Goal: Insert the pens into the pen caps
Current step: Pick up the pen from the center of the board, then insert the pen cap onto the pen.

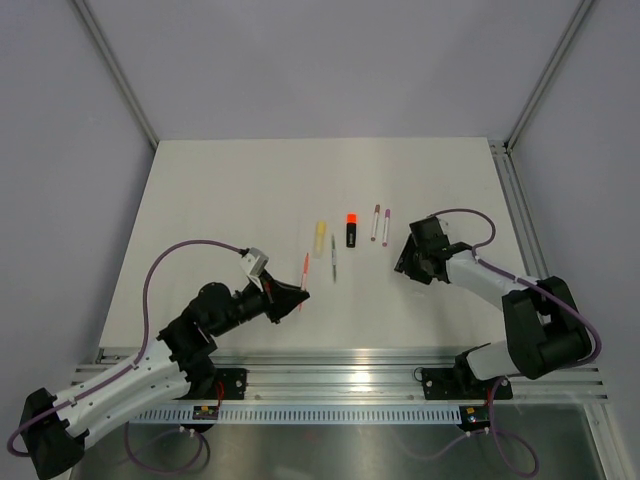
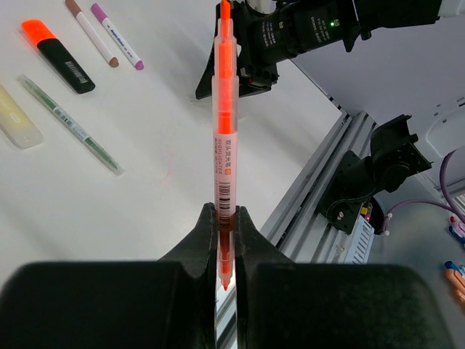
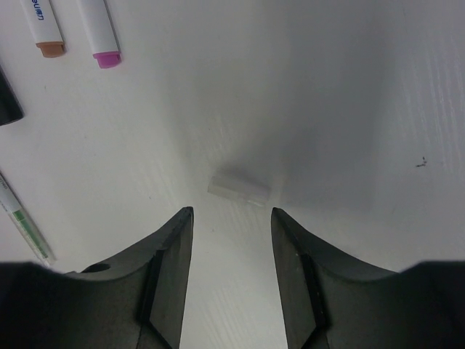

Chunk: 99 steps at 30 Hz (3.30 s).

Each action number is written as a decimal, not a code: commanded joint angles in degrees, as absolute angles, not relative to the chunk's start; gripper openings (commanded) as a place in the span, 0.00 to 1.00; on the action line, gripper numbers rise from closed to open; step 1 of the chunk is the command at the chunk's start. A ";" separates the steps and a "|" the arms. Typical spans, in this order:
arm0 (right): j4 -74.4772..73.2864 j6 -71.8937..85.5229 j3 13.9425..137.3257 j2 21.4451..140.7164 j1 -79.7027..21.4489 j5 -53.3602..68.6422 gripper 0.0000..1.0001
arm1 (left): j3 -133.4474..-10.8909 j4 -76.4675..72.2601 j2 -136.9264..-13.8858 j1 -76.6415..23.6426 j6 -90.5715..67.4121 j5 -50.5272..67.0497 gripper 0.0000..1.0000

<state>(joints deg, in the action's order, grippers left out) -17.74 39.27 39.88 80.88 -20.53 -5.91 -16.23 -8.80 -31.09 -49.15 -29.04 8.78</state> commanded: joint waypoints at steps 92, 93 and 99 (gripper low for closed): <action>-41.75 50.19 46.58 86.31 -51.07 -3.86 0.32 | -13.89 -13.18 -19.86 -49.31 -33.13 15.47 0.00; -42.01 50.10 46.67 86.40 -51.15 -4.13 0.32 | -13.89 -13.18 -19.95 -49.31 -33.13 15.38 0.00; -45.00 49.13 48.51 87.27 -51.15 -7.56 0.31 | -13.89 -13.10 -19.95 -49.31 -33.05 15.38 0.00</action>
<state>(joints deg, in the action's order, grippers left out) -42.74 49.67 45.98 86.61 -50.65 -4.10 -13.45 -9.98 -19.66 -49.17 -33.67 15.00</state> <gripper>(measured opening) 0.310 0.049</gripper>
